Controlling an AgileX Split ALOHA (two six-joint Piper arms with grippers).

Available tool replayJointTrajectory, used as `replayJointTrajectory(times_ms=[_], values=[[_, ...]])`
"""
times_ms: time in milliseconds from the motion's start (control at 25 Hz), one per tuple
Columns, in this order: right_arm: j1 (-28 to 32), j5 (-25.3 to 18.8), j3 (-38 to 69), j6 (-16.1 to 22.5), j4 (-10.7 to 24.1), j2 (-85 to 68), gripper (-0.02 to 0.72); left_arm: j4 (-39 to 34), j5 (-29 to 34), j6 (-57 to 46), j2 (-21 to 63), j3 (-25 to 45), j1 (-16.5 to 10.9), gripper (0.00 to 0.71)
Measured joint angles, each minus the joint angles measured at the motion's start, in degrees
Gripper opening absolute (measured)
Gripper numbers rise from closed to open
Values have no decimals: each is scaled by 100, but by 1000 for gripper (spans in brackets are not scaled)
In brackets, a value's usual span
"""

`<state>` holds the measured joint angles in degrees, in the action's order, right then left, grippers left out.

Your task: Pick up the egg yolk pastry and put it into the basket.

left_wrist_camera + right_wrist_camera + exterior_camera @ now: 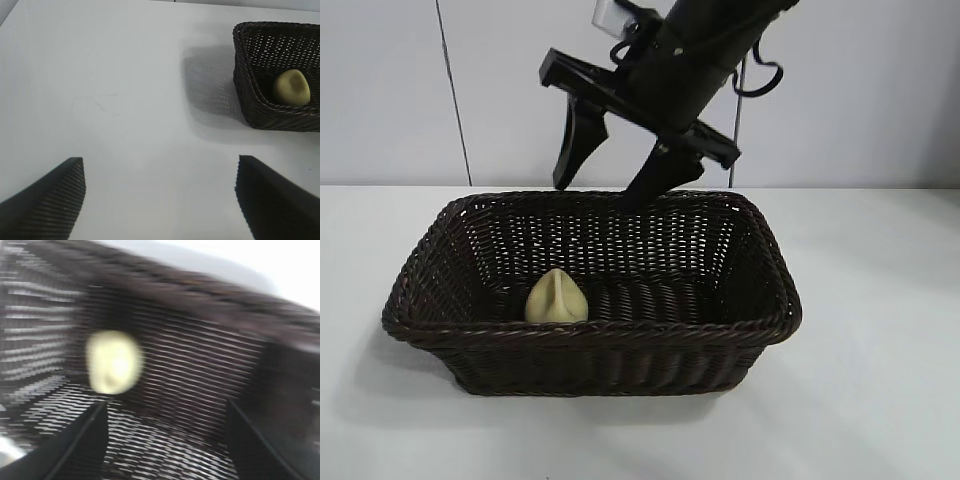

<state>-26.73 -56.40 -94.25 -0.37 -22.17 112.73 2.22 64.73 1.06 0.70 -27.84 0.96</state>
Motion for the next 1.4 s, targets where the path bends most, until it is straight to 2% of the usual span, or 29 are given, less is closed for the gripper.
replayJointTrajectory(times_ms=[160, 400, 560, 720, 880, 1080, 1400], values=[[205, -676, -343, 337, 905, 0, 486, 0, 0, 0, 0, 0, 0, 598], [796, -1267, -454, 470, 1738, 0, 486, 0, 0, 0, 0, 0, 0, 598], [1422, -1323, -454, 482, 2217, 0, 486, 0, 0, 0, 0, 0, 0, 598], [2133, -1327, -454, 482, 2493, 0, 486, 0, 0, 0, 0, 0, 0, 598], [2731, -1327, -454, 482, 2518, 0, 486, 0, 0, 0, 0, 0, 0, 598], [2917, -1324, -193, 369, 2217, -234, 486, 0, 0, 0, 0, 0, 0, 598], [2917, -1319, 1911, 247, 2129, -1725, 486, 0, 0, 0, 0, 0, 0, 598]])
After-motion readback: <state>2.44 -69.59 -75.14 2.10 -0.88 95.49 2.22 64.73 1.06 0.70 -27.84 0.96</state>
